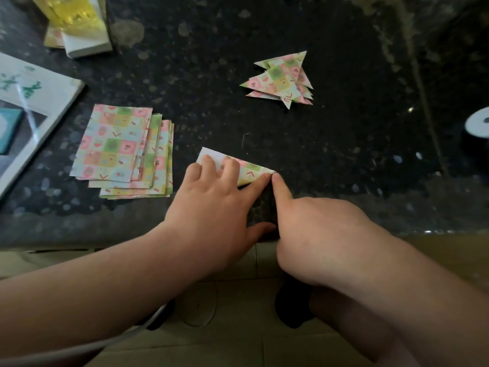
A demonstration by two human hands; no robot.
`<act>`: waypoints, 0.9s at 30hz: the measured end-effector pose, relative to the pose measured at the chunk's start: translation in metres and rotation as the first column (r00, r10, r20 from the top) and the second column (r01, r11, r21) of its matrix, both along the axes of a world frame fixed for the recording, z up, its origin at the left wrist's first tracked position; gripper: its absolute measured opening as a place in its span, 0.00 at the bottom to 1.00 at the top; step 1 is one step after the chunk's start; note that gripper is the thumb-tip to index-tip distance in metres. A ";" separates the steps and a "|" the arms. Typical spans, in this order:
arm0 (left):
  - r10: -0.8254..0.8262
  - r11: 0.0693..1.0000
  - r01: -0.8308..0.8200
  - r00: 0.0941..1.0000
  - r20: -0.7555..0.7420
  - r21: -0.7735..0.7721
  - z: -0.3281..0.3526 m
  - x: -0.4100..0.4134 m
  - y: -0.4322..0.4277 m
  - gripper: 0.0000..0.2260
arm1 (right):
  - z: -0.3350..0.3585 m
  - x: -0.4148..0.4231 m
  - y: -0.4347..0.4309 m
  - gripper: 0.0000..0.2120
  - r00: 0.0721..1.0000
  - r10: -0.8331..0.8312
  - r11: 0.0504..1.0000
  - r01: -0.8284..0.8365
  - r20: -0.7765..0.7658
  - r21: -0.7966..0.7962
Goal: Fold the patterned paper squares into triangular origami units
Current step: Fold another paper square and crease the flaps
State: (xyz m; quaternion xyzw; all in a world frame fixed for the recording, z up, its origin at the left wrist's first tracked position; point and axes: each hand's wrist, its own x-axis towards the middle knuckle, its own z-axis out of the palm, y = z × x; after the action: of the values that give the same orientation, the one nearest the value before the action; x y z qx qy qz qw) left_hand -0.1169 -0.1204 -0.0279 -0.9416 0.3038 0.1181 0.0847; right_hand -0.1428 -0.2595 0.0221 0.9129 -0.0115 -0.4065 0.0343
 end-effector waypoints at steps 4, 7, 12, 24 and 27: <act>0.003 1.000 -0.003 1.000 0.001 -0.009 0.000 -0.001 0.001 0.37 | -0.002 0.002 -0.001 0.50 1.000 0.007 1.000 -0.007 -0.015 0.005; 0.007 1.000 -0.007 1.000 0.001 -0.010 0.000 -0.001 0.001 0.37 | -0.004 0.005 0.000 0.50 1.000 0.000 1.000 0.000 -0.015 -0.003; 0.012 1.000 -0.012 1.000 -0.011 -0.005 0.000 -0.001 0.001 0.38 | -0.004 0.007 0.001 0.49 1.000 0.002 1.000 -0.002 0.000 -0.022; 0.036 0.999 -0.037 0.998 -0.044 -0.030 -0.003 -0.002 0.004 0.37 | -0.001 -0.004 0.002 0.49 0.999 -0.010 0.999 0.011 0.032 -0.041; 0.033 0.999 -0.034 0.998 -0.050 -0.027 -0.002 -0.002 0.004 0.37 | -0.002 -0.006 0.006 0.50 1.000 0.013 1.000 -0.013 0.019 -0.027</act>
State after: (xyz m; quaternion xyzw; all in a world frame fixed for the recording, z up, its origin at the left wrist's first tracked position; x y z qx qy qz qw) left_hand -0.1192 -0.1165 -0.0301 -0.9444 0.2915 0.1387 0.0617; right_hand -0.1485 -0.2536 0.0204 0.9162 -0.0115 -0.3974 0.0492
